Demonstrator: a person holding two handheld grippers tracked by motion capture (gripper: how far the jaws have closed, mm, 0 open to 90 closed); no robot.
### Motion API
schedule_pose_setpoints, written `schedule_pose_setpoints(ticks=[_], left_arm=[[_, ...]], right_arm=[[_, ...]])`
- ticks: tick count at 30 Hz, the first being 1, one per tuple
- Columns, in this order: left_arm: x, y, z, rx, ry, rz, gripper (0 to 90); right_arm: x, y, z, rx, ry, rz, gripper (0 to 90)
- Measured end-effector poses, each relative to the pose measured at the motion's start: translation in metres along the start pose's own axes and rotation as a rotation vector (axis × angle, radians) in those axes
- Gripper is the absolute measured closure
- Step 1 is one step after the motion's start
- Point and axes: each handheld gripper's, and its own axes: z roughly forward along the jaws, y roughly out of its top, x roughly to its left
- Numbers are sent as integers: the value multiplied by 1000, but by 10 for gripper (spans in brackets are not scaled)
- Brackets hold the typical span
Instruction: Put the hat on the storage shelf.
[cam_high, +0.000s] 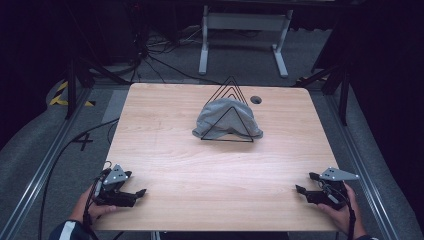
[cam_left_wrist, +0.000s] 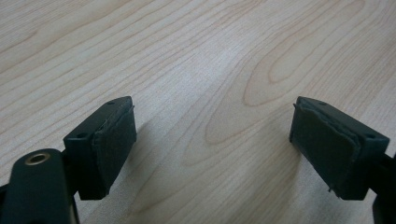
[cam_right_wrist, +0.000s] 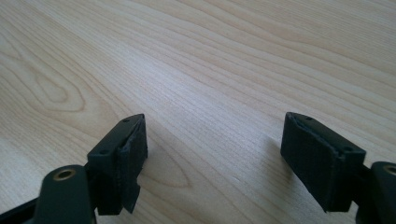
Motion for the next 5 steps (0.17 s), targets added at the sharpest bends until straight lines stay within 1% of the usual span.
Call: schedule_pose_setpoints(ticks=[5], left_arm=[[0, 0, 0, 1, 1, -2, 145]], right_arm=[[0, 0, 0, 0, -5, 4, 226]])
